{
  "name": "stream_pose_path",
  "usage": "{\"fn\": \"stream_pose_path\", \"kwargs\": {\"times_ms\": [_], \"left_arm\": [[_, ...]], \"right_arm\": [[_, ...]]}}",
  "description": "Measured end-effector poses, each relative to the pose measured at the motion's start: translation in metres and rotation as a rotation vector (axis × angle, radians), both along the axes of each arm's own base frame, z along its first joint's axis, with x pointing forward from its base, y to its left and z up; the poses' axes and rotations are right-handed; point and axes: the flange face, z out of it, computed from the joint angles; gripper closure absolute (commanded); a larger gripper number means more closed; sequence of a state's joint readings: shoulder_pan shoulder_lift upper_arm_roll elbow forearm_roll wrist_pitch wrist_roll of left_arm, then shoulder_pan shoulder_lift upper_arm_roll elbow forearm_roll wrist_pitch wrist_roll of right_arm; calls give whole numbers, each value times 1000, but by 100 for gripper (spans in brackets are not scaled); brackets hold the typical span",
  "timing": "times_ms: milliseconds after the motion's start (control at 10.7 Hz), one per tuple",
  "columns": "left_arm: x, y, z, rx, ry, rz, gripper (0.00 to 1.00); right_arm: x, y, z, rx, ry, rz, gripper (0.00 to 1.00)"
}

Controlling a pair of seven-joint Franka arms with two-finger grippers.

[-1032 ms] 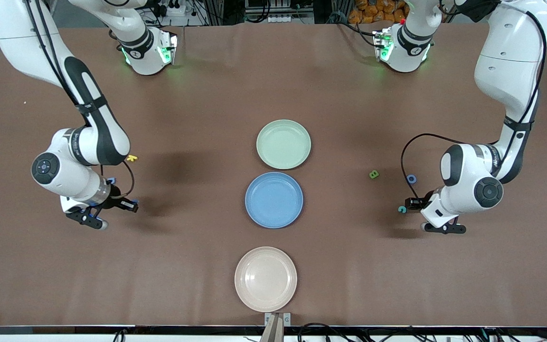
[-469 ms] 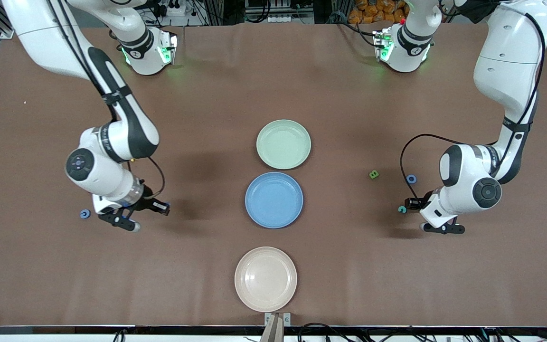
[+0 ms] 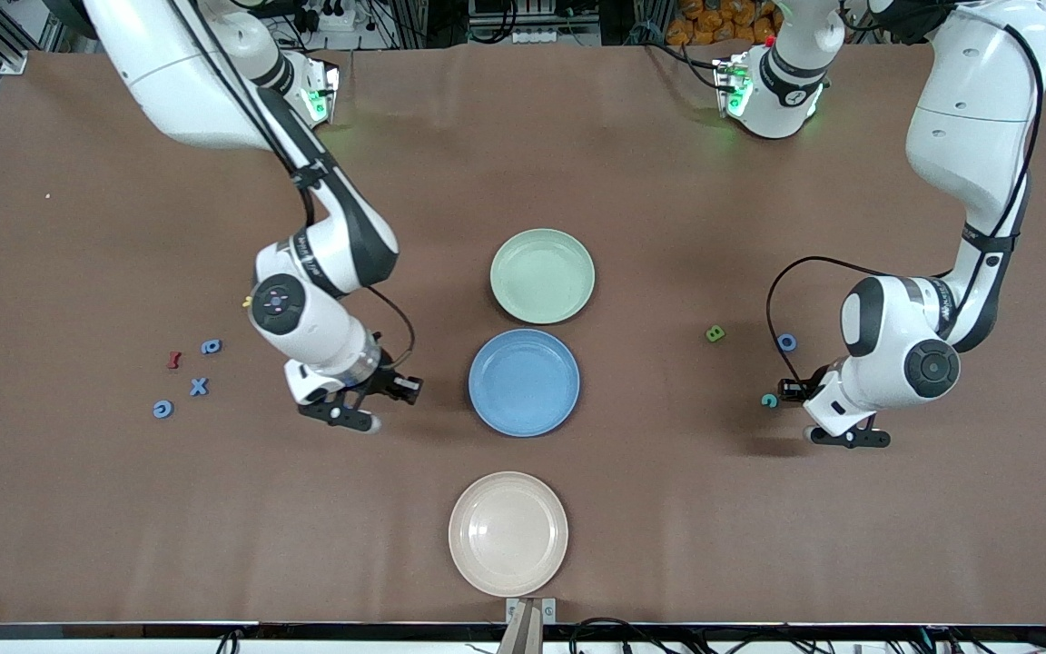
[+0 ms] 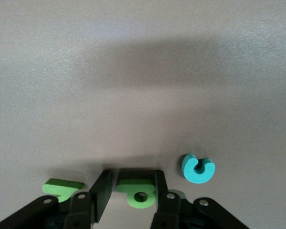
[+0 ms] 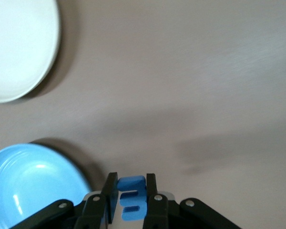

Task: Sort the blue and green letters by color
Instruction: 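Place the blue 3 on the blue plate with the right gripper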

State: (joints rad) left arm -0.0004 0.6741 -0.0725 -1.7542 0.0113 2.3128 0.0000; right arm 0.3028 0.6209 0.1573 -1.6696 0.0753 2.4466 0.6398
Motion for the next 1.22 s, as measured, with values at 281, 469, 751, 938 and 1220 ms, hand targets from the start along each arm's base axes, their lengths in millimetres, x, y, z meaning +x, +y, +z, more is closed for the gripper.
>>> {"fn": "stream_pose_path", "kwargs": {"times_ms": [281, 469, 751, 938, 1220], "left_arm": [[1, -3, 1, 1, -4, -7, 100], [0, -4, 1, 5, -4, -12, 100], [2, -5, 5, 5, -8, -15, 100], [4, -10, 28, 7, 15, -25, 100], [-1, -35, 84, 14, 33, -66, 100]], "right_arm": [[-21, 59, -5, 12, -8, 65, 94], [-40, 92, -9, 14, -7, 111, 81], [-63, 137, -10, 27, -6, 131, 27], [-68, 146, -10, 28, -4, 123, 0], [-59, 135, -10, -12, -34, 139, 0]]}}
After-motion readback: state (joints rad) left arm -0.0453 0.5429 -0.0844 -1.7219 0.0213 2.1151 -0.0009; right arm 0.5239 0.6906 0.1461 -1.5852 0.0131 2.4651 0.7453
